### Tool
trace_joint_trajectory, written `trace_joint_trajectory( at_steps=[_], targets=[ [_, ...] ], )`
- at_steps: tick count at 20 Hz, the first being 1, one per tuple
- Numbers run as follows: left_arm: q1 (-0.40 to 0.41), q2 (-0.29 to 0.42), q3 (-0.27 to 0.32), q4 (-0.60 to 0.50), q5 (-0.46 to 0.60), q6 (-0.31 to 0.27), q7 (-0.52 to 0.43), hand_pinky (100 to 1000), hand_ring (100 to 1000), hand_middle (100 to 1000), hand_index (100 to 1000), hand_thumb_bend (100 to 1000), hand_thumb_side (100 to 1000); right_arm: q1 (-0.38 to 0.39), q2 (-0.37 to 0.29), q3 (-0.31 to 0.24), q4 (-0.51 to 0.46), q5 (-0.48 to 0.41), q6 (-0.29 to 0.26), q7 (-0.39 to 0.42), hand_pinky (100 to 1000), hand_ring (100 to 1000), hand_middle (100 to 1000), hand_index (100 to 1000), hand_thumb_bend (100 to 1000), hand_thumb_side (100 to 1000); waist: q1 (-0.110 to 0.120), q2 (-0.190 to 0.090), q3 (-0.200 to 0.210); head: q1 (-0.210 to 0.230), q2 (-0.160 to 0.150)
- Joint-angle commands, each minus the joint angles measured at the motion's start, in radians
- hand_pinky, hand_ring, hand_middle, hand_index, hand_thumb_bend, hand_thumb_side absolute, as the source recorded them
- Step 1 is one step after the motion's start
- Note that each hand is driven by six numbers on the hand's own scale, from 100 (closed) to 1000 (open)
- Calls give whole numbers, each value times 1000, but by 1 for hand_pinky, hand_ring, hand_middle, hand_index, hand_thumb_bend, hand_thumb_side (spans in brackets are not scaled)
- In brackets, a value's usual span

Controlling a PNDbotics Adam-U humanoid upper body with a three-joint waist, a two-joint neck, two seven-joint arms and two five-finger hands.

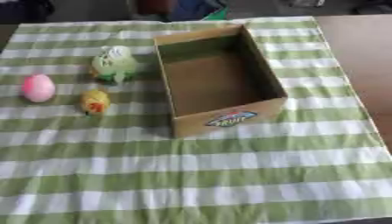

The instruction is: Pick up objects on the table and place them in the box.

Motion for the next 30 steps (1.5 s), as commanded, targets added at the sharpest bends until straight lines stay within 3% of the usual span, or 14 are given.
trace_joint_trajectory(
  at_steps=[1,7,12,24,26,30],
  targets=[
    [-44,14,-1,20,-32,-12,2,643,839,857,978,309,920,-11,-13,0,-16,6,2,4,790,754,512,886,101,1000,3,-13,-1,7,-11],
    [-71,-3,-5,41,-55,-21,13,647,845,863,982,290,919,-13,-11,4,-15,4,3,10,792,755,510,886,110,1000,2,-11,-8,18,-12],
    [-162,-58,-22,87,-94,-17,10,646,844,861,980,281,914,-16,-11,8,-11,2,2,20,792,755,509,886,114,1000,2,-4,-11,28,-19],
    [-267,-140,-29,164,-148,-35,2,643,840,854,974,268,926,-20,-8,12,-8,-1,0,29,794,756,506,885,123,1000,0,7,-16,50,-39],
    [-276,-147,-31,170,-160,-37,0,645,842,857,977,291,926,-22,-8,13,-8,-1,0,31,794,756,506,884,125,1000,-1,9,-17,51,-40],
    [-278,-148,-33,178,-204,-26,-9,677,865,866,992,496,963,-22,-8,12,-7,-3,-1,32,795,756,505,884,127,1000,-2,13,-17,49,-40]
  ],
)
